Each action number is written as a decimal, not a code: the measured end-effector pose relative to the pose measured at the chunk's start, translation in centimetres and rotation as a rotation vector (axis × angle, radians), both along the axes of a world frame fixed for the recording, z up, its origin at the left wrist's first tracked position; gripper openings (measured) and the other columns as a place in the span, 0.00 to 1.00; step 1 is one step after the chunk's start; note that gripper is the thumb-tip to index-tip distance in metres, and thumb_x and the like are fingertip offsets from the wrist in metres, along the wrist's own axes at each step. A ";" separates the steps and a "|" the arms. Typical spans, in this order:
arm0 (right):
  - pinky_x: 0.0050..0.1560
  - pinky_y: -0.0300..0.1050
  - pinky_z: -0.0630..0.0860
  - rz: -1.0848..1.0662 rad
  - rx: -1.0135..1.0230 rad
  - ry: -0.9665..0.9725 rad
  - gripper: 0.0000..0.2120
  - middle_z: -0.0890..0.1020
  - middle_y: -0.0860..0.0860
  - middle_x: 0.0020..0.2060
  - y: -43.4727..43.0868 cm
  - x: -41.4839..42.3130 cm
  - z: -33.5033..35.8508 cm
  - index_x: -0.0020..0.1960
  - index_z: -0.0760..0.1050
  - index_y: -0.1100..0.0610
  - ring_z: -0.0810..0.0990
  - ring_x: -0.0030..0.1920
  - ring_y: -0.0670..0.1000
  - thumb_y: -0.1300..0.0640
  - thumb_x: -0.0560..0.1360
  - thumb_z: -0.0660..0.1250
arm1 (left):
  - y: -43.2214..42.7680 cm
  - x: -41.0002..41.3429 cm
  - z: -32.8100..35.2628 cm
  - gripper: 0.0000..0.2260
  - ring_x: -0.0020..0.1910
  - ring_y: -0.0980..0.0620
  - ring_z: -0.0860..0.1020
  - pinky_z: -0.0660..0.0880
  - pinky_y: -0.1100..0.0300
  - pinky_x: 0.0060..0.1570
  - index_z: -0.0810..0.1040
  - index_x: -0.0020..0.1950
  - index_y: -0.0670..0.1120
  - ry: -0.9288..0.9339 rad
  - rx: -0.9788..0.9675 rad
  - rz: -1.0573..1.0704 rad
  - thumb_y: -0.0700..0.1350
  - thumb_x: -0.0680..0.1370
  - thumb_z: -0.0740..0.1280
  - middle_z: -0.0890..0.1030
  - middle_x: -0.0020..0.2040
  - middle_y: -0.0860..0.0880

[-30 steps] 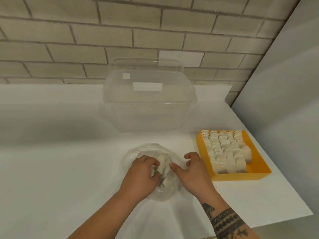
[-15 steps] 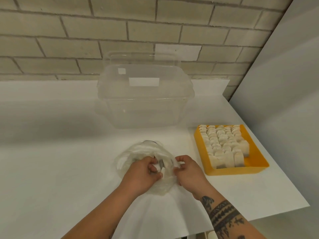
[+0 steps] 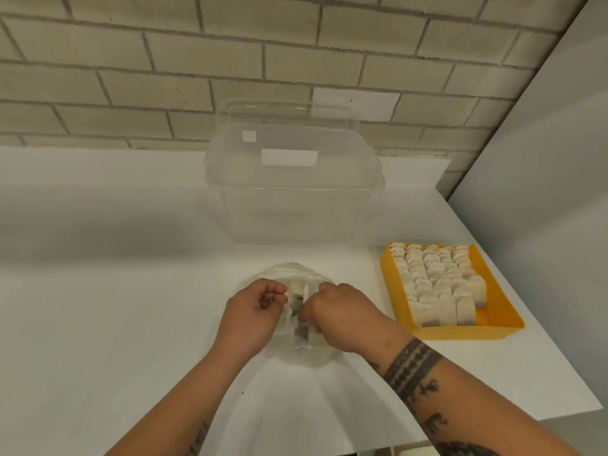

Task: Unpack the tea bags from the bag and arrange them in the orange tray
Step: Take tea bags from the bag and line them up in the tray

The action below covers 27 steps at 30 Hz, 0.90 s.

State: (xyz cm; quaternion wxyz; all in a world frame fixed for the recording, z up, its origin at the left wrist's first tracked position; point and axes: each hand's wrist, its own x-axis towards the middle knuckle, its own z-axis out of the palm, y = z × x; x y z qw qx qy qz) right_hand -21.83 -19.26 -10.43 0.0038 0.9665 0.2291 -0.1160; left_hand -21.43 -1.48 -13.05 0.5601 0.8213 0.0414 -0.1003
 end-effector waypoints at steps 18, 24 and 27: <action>0.46 0.44 0.76 -0.383 0.629 0.379 0.03 0.84 0.46 0.42 -1.3 1.7 1.8 0.46 0.78 0.49 0.80 0.42 0.47 0.52 0.76 0.71 | 0.8 -0.3 -0.2 0.11 0.51 0.52 0.84 0.79 0.53 0.58 0.82 0.53 0.53 0.101 -0.236 0.024 0.40 0.82 0.63 0.86 0.51 0.54; 0.34 0.40 0.66 -0.605 1.068 0.768 0.04 0.81 0.51 0.38 -1.4 3.1 4.6 0.50 0.81 0.57 0.74 0.32 0.46 0.57 0.78 0.70 | 0.4 0.6 2.4 0.19 0.59 0.41 0.83 0.79 0.44 0.57 0.79 0.64 0.43 0.442 -0.988 0.049 0.54 0.85 0.59 0.84 0.61 0.42; 0.33 0.37 0.70 -0.540 0.913 0.660 0.07 0.83 0.50 0.37 0.1 2.8 5.3 0.49 0.82 0.57 0.77 0.32 0.45 0.54 0.78 0.71 | -0.2 0.5 2.9 0.22 0.59 0.36 0.82 0.80 0.40 0.55 0.77 0.65 0.41 0.567 -1.175 0.064 0.58 0.82 0.62 0.82 0.62 0.38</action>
